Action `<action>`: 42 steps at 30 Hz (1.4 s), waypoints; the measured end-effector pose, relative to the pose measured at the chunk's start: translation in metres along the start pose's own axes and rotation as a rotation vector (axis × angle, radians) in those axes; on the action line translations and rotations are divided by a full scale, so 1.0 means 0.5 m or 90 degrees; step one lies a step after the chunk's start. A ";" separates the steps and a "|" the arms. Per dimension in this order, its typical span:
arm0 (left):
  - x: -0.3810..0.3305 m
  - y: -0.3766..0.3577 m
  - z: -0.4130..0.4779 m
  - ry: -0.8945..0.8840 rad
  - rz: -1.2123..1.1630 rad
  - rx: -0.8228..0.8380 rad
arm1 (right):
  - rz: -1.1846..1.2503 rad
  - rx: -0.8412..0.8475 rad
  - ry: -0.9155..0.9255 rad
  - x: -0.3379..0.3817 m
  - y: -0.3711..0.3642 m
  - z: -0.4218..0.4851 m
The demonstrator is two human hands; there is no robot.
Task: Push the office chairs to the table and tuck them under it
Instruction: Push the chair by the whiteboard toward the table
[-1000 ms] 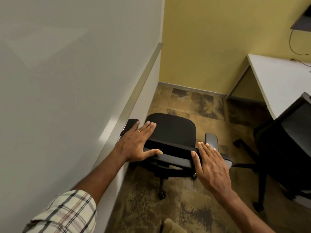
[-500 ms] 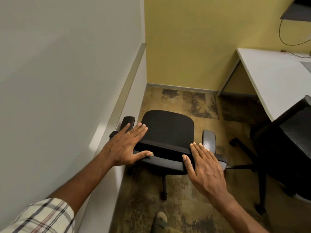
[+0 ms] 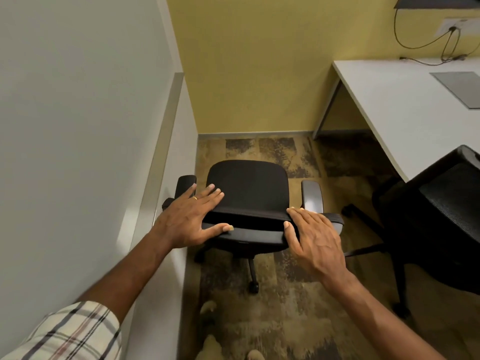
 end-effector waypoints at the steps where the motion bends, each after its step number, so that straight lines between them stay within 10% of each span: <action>1: 0.019 0.004 0.037 -0.017 0.004 -0.005 | 0.006 -0.010 -0.022 -0.007 -0.003 0.025; 8: 0.113 0.017 0.148 -0.118 0.076 -0.158 | -0.007 -0.005 -0.091 0.024 -0.068 0.112; 17: 0.252 0.014 0.454 -0.199 -0.005 0.057 | -0.002 -0.072 -0.220 0.004 -0.059 0.332; 42: 0.186 -0.037 1.368 -0.481 0.005 0.126 | -0.038 -0.116 -0.481 -0.399 -0.022 0.875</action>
Point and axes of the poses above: each hand's wrist, its own z-axis towards the middle knuckle, its own y-axis out of the back of the hand, x = y × z, the point moved 8 cm from there along z, towards the middle knuckle
